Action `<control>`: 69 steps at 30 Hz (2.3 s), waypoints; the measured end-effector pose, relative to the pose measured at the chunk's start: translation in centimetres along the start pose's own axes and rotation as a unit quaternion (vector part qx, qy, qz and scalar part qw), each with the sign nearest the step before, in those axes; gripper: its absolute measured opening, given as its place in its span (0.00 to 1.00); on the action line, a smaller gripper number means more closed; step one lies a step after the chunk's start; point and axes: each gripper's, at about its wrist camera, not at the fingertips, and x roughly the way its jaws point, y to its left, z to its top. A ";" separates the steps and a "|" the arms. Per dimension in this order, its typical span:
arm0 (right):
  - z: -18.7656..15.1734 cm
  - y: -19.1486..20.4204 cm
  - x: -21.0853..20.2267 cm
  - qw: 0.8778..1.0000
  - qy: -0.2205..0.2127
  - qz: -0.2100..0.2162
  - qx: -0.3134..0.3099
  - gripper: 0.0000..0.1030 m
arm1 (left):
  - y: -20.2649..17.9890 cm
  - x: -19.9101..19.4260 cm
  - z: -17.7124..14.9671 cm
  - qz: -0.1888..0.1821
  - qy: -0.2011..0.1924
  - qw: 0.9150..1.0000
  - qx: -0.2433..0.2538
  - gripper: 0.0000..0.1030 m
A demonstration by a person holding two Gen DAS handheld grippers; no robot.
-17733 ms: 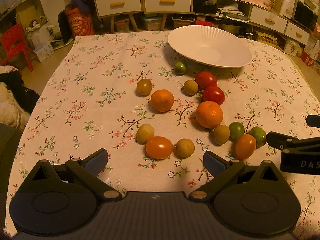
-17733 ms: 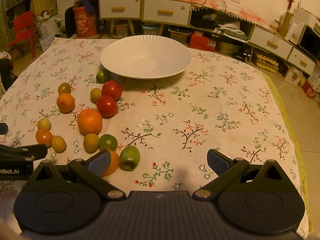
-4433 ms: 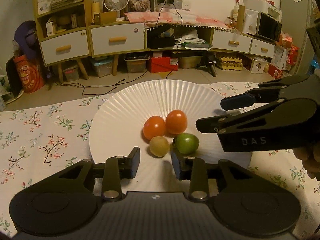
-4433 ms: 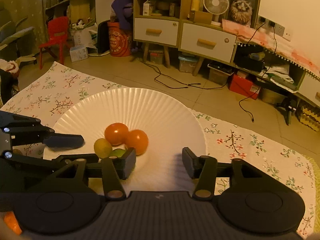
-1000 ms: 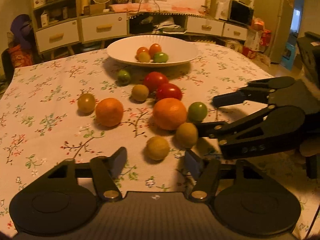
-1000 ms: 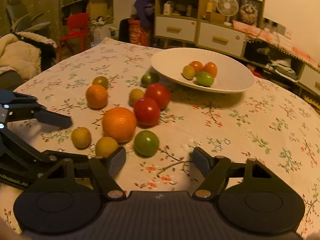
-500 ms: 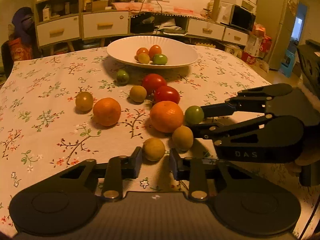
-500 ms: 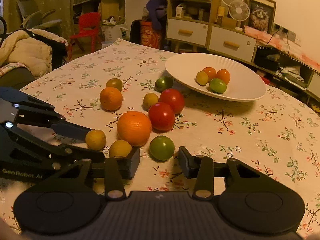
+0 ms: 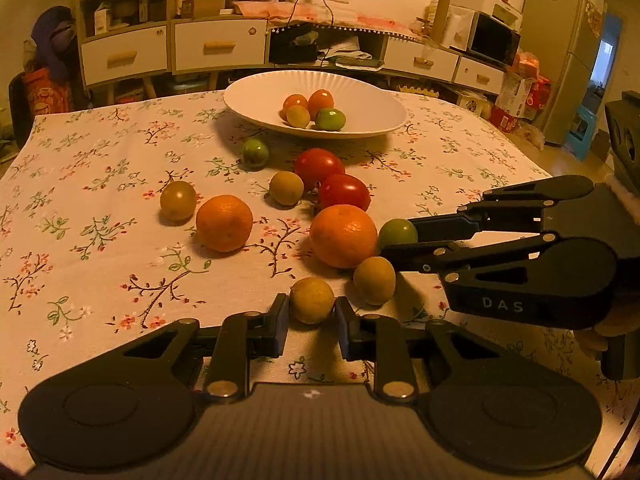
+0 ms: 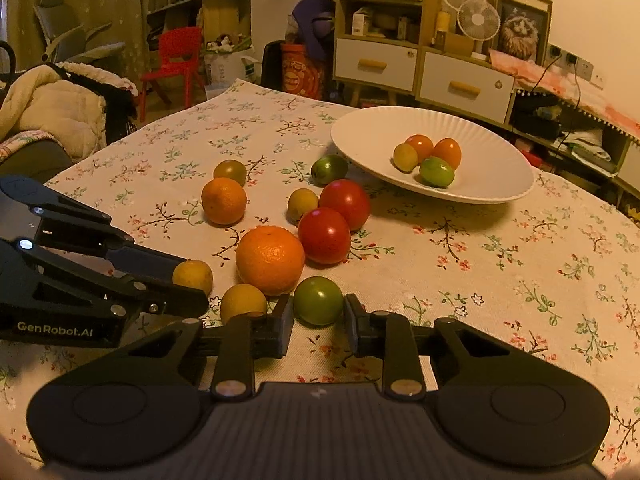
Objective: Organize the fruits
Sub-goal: 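Grasp a yellow-brown fruit with the left gripper while the right gripper grasps a green tomato, then carry both held fruits over the white plate and lower them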
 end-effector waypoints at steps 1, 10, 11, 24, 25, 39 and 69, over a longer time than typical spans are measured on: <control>0.0 0.0 0.0 1.000 0.000 0.001 0.001 0.23 | 0.0 0.0 0.0 0.000 0.001 1.000 -0.001 0.27; 0.8 -0.6 -1.0 1.000 -0.010 0.001 0.015 0.23 | 0.4 -0.5 0.8 0.002 -0.003 1.000 -0.012 0.27; 1.0 -0.7 -1.1 1.000 -0.012 0.001 0.017 0.23 | 0.4 -0.6 1.0 0.002 -0.006 1.000 -0.013 0.27; 2.8 -3.3 -1.4 0.998 -0.032 -0.013 0.048 0.23 | -1.2 -0.6 4.6 -0.005 -0.036 0.999 -0.021 0.27; 2.9 -3.5 -1.3 0.998 -0.033 -0.015 0.049 0.23 | -1.5 -0.5 4.9 -0.005 -0.040 0.999 -0.020 0.27; 5.5 -7.8 -0.1 0.996 -0.037 -0.038 0.071 0.23 | -3.0 1.8 9.7 -0.003 -0.063 0.998 -0.003 0.27; 8.3 -12.6 6.3 0.994 -0.004 -0.046 0.095 0.23 | -2.5 9.4 13.7 0.024 -0.002 0.999 -0.029 0.27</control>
